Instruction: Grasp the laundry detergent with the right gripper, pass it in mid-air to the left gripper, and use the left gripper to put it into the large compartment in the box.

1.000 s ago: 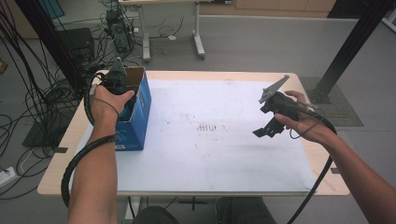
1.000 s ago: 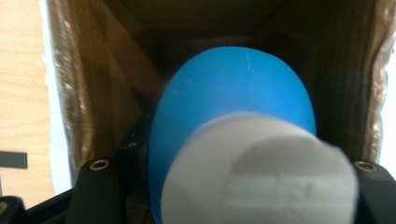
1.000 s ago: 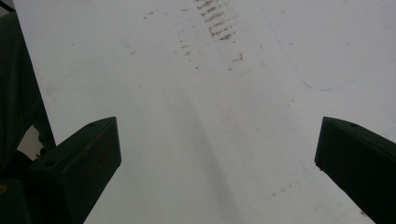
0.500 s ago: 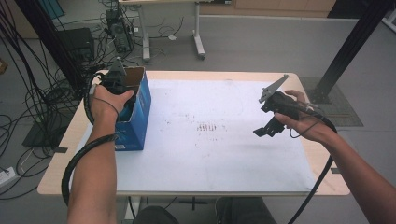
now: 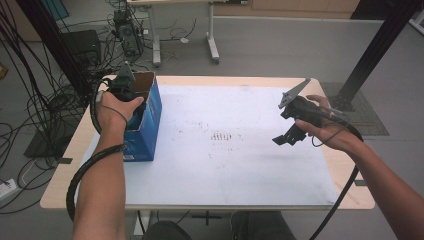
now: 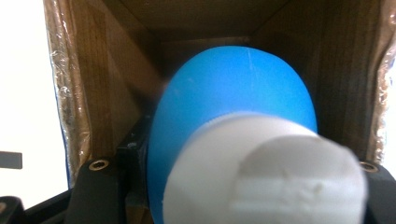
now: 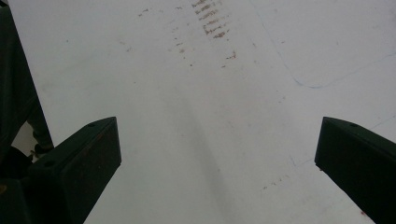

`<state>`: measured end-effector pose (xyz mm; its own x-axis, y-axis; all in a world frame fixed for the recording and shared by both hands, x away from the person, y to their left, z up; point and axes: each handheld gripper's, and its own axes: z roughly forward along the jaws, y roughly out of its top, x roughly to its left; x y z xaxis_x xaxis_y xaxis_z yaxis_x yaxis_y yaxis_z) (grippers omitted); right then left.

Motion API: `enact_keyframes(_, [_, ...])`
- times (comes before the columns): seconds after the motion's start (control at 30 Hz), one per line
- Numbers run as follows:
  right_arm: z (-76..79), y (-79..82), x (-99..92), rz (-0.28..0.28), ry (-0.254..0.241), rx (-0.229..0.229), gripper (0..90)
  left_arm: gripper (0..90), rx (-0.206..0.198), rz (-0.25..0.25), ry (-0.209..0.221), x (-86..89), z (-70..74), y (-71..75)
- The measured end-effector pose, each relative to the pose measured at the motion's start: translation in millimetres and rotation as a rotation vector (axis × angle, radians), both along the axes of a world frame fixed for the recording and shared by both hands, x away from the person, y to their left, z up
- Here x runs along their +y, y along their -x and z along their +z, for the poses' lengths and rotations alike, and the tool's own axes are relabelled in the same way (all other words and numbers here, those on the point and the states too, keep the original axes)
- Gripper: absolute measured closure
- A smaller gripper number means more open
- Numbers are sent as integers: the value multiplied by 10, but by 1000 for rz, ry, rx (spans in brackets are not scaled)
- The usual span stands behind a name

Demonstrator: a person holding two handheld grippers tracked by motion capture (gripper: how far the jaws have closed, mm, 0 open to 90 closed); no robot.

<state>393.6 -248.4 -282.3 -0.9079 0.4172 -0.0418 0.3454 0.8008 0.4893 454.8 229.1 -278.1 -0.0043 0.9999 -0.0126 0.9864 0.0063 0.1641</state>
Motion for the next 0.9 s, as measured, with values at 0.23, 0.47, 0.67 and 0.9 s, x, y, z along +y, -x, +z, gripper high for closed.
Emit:
enact_keyframes(0.23, [25, 4, -7, 2, 7, -4, 4, 365, 0, -1, -4, -11, -2, -4])
enact_keyframes(0.47, [36, 3, -13, 0, 8, -6, 4, 364, -3, 3, 1, 5, -2, 2])
enact_keyframes(0.67, [32, 0, -10, 0, 8, -4, 4, 363, -6, 5, 1, 4, -3, 6])
enact_keyframes(0.9, [48, 3, -18, 1, 10, -7, 4, 363, -6, 5, -2, -6, -4, 3])
